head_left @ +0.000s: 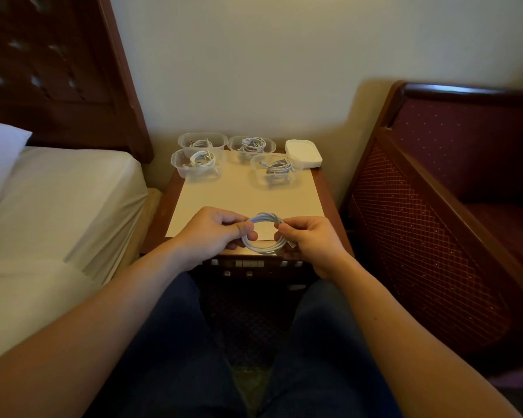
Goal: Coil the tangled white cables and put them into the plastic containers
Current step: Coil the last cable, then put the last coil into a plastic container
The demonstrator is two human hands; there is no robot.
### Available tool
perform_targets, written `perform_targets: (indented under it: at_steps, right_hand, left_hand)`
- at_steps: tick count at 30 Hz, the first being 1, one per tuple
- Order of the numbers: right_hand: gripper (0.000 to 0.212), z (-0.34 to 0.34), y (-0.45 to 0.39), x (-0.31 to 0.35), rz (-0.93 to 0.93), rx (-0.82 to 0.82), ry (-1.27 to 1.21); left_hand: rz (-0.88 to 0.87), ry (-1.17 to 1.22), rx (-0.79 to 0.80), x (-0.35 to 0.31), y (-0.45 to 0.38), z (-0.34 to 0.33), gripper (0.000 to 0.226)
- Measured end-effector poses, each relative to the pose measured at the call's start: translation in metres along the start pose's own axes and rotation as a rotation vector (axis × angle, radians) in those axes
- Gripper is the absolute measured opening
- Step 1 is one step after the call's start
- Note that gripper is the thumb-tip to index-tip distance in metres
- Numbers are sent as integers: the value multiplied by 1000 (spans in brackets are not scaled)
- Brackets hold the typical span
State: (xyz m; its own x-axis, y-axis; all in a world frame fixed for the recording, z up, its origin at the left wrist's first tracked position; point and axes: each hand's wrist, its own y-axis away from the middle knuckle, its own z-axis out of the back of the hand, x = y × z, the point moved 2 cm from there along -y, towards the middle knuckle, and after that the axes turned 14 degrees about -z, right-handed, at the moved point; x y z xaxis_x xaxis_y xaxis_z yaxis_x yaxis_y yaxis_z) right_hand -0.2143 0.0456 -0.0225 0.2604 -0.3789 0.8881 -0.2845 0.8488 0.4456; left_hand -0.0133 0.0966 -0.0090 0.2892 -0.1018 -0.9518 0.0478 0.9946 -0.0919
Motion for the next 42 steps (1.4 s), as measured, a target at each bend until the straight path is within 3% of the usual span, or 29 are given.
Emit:
perform_targets:
  at_steps: [6,13,15,19,24,28,33,35,38,42]
  right_hand:
    - [15,-8,-26,8,23,7,39]
    - [23,-15,-52,4,28,267,-162]
    - [23,-20,-60,3,5,217,-141]
    - [20,-33,-79,8,70,-87,209]
    - [25,-57,-100,14,4,-104,225]
    - [21,-63,-119,28,-99,-71,29]
    - [19,-63,-142,51,-243,222,-182]
    - [21,-67,-154,56,-267,215,-162]
    - [21,-71,-174,61,-272,102,-79]
    - [17,-67,-195,68,-249,-55,70]
  left_hand:
    - [148,385,-194,26,-13,1,20]
    - [184,830,-188,47,-25,11,33]
    - [190,765,-220,53,-32,13,28]
    - [168,291,-313,62,-46,19,17]
    - [56,-82,-424,71,-65,40,18]
    - [103,66,-405,73,-78,52,17]
    - [218,673,-406,85,-93,67,25]
    - [236,746,-431,89,-101,71,25]
    - [256,631,-454,94,-116,76,25]
    - [156,130,-290,111,-132,86,28]
